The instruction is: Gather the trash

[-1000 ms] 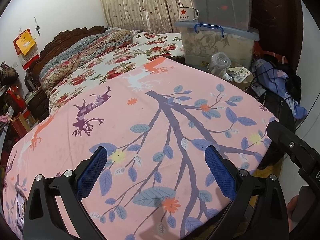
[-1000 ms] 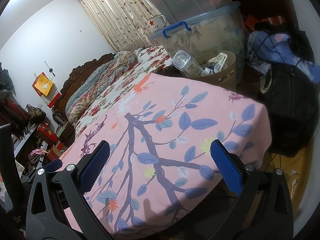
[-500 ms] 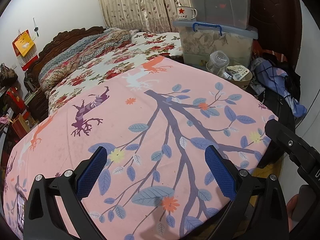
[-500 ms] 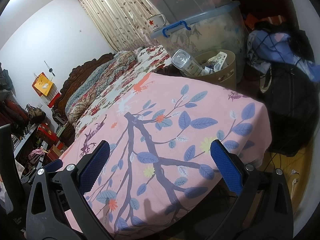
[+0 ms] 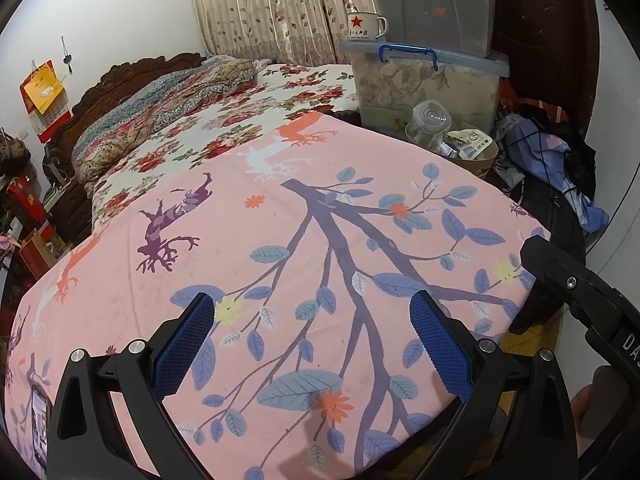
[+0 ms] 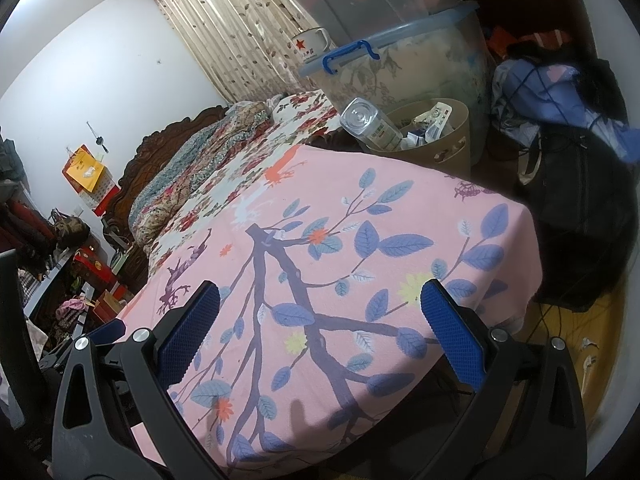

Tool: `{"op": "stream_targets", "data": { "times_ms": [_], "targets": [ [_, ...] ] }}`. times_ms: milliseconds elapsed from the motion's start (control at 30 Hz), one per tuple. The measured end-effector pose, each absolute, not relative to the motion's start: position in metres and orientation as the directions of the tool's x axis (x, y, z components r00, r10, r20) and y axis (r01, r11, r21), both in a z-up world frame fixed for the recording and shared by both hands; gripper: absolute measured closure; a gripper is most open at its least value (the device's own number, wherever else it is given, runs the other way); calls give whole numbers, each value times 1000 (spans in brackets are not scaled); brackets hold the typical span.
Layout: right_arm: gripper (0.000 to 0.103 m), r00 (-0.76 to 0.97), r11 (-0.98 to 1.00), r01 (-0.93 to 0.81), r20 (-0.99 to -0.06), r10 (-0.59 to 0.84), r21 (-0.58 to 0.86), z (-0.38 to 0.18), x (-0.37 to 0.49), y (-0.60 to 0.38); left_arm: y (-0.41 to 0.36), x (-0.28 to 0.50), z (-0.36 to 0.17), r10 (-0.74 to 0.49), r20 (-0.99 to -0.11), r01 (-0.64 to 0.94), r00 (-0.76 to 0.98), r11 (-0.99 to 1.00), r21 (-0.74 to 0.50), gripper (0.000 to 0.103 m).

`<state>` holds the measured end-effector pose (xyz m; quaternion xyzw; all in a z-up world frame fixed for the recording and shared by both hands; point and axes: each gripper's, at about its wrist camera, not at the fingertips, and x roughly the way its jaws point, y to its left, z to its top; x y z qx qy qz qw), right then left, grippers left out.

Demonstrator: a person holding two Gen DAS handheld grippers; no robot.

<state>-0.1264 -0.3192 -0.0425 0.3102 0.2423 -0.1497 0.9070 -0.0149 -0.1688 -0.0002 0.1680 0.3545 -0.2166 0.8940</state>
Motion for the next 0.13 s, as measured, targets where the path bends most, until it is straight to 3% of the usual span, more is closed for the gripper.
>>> {"op": "stream_targets", "data": {
  "times_ms": [133],
  "targets": [
    [4,838,763,421,-532,-121,491,-42,-127,-320,-167,-13,0,-271,-709,504,651,853,137,9]
  ]
}}
